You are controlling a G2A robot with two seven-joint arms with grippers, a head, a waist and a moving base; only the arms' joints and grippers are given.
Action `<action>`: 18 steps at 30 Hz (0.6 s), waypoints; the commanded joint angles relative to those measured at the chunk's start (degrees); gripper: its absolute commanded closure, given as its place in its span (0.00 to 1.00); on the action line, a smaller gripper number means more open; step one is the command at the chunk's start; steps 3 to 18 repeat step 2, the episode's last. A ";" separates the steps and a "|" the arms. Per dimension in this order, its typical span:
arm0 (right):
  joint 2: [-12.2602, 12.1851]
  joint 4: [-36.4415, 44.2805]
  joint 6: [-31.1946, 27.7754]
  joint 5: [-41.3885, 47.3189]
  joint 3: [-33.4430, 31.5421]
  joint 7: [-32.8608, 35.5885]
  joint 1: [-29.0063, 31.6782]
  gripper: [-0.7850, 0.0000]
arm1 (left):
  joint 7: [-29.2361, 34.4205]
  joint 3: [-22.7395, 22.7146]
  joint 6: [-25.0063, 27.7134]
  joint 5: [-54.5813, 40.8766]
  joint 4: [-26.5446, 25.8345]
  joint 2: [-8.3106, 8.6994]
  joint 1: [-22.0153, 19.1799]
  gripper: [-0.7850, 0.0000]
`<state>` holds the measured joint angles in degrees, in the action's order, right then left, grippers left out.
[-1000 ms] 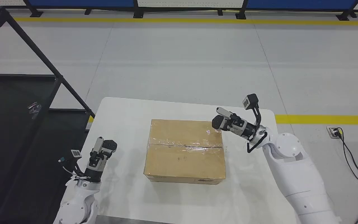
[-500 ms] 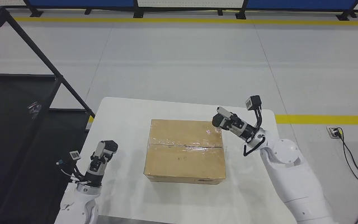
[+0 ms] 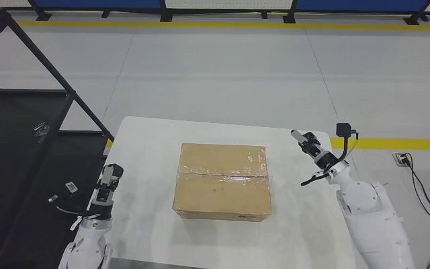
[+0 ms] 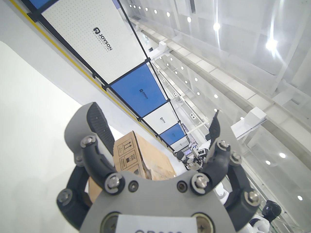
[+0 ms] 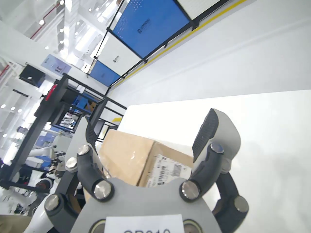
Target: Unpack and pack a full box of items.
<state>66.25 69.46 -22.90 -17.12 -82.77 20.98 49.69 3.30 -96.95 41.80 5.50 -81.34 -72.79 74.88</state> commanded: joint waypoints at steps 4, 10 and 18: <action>-0.09 -0.96 0.83 1.73 -0.87 0.22 0.11 0.00 | 0.46 -0.17 -0.55 0.14 0.63 0.09 -0.73 0.00; -0.09 -0.96 0.83 1.73 -0.87 0.22 0.11 0.00 | 0.46 -0.17 -0.55 0.14 0.63 0.09 -0.73 0.00; -0.09 -0.96 0.83 1.73 -0.87 0.22 0.11 0.00 | 0.46 -0.17 -0.55 0.14 0.63 0.09 -0.73 0.00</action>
